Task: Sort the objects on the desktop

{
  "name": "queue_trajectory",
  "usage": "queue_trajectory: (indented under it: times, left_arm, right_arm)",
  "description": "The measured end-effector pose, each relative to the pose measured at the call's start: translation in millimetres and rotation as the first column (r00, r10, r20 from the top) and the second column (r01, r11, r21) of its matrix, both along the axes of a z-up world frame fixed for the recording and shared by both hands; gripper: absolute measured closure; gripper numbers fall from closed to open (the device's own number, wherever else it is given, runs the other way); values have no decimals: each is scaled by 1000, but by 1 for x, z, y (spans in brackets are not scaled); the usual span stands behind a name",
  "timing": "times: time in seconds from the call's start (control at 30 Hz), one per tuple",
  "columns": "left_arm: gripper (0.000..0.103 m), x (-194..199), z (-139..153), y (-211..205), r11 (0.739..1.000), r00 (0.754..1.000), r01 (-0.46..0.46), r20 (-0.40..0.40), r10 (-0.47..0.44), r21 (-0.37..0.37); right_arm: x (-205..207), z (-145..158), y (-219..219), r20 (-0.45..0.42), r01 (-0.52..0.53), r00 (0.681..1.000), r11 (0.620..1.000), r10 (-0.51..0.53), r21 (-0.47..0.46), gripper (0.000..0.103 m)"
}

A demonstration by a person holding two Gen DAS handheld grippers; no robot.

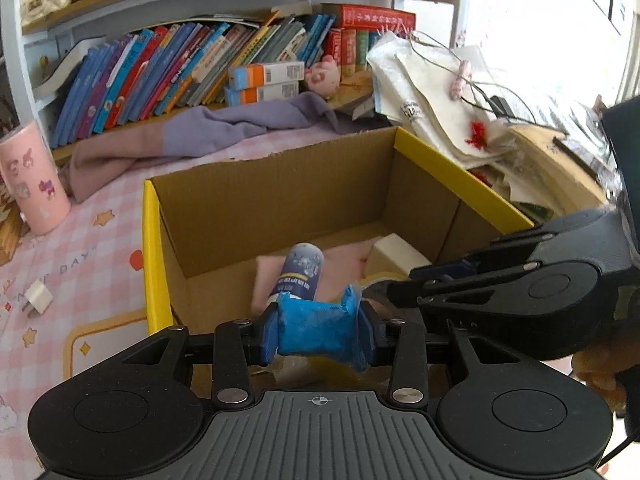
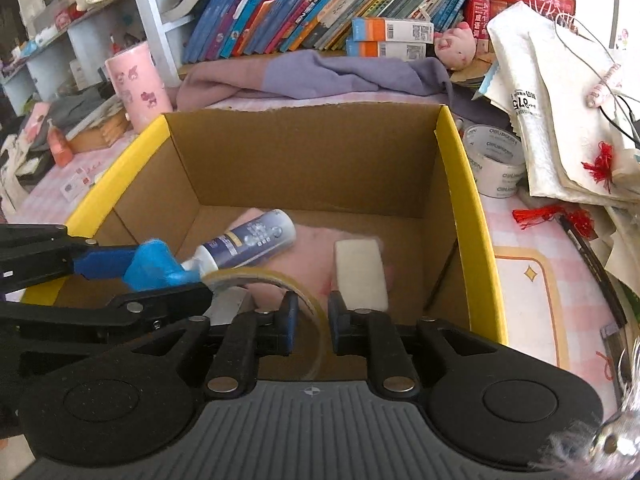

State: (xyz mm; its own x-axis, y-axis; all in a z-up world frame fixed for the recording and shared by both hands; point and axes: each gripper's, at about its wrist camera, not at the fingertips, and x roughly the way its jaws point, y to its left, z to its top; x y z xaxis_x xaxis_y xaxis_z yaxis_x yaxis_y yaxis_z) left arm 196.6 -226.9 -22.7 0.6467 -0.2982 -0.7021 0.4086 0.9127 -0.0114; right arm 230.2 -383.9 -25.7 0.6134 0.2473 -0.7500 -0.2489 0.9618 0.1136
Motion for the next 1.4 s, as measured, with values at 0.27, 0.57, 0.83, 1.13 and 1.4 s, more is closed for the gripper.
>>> queue_trajectory:
  times: [0.27,0.57,0.83,1.13,1.4]
  left_arm:
    - [31,-11,16,12,998,995,-65,76,65,-5]
    - [28,-28,41,33,989,982,-123,135,133,-82]
    - [25,-56,49,35,992,975,-108,188,119,-63]
    - [22,-75,48,39,995,973,-78,212,88,-58]
    - [22,-89,44,58,996,979,-50,195,62,-67]
  right_arm:
    - [-5,9,-3,28,28,999,999,-29,37,73]
    - [-24,39,-6,108,55,992,994,-66,97,56]
    - [-47,51,-2,161,71,983,994,-85,86,55]
    - [-82,62,-3,231,133,963,990,-142,57,52]
    - [-110,57,8,233,199,950,979,-206,52,51]
